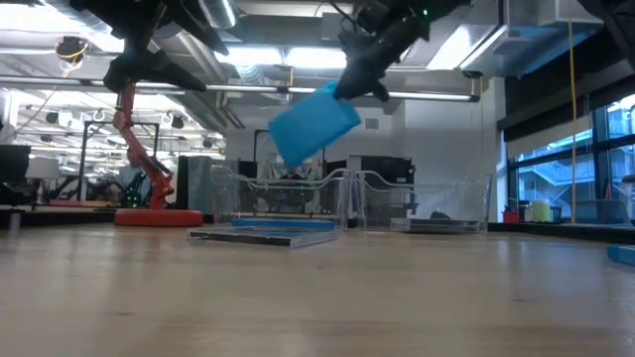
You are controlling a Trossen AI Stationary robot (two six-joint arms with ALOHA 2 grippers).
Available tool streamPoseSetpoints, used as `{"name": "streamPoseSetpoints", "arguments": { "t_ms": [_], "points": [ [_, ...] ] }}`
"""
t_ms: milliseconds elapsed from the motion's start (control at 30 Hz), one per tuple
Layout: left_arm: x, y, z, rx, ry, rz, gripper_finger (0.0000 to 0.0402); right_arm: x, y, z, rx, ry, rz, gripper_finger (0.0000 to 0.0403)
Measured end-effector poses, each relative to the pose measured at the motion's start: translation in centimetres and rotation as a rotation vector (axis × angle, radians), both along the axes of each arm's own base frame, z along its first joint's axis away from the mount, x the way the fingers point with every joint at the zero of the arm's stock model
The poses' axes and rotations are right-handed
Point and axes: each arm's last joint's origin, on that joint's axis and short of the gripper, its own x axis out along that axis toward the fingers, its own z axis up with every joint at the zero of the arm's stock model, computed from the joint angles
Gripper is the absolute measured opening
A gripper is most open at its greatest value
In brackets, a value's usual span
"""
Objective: Pick & place jewel cases by type
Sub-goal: Put the left blue cd case into the left transparent bin
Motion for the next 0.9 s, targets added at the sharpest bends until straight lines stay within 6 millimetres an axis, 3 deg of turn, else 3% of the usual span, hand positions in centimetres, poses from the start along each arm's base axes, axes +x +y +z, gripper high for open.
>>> {"name": "streamPoseSetpoints", "arguments": {
  "t_ms": [167, 400, 667, 767, 900],
  "points": [
    [0.0, 0.0, 0.0, 0.001, 0.0, 0.0, 0.026, -0.3, 0.2, 1.0, -0.093, 0.172, 0.117, 0.0064],
    [0.0, 0.1, 0.1, 0.029, -0.011, 0.04, 0.026, 1.3, 3.2, 1.0, -0.371, 0.447, 0.283, 0.0064],
    [0.1, 0.7, 0.1, 0.078, 0.012, 0.059, 0.026, 3.5, 6.6, 0.8, -0.453, 0.452, 0.397, 0.0064],
    [0.4, 1.8, 0.2, 0.212, 0.115, 0.013, 0.026, 4.0, 7.6, 0.8, -0.46, 0.447, 0.423, 0.0064],
    [0.9, 3.3, 0.8, 0.525, 0.305, -0.116, 0.026, 4.4, 8.7, 0.8, -0.518, 0.489, 0.421, 0.0064]
  ]
}}
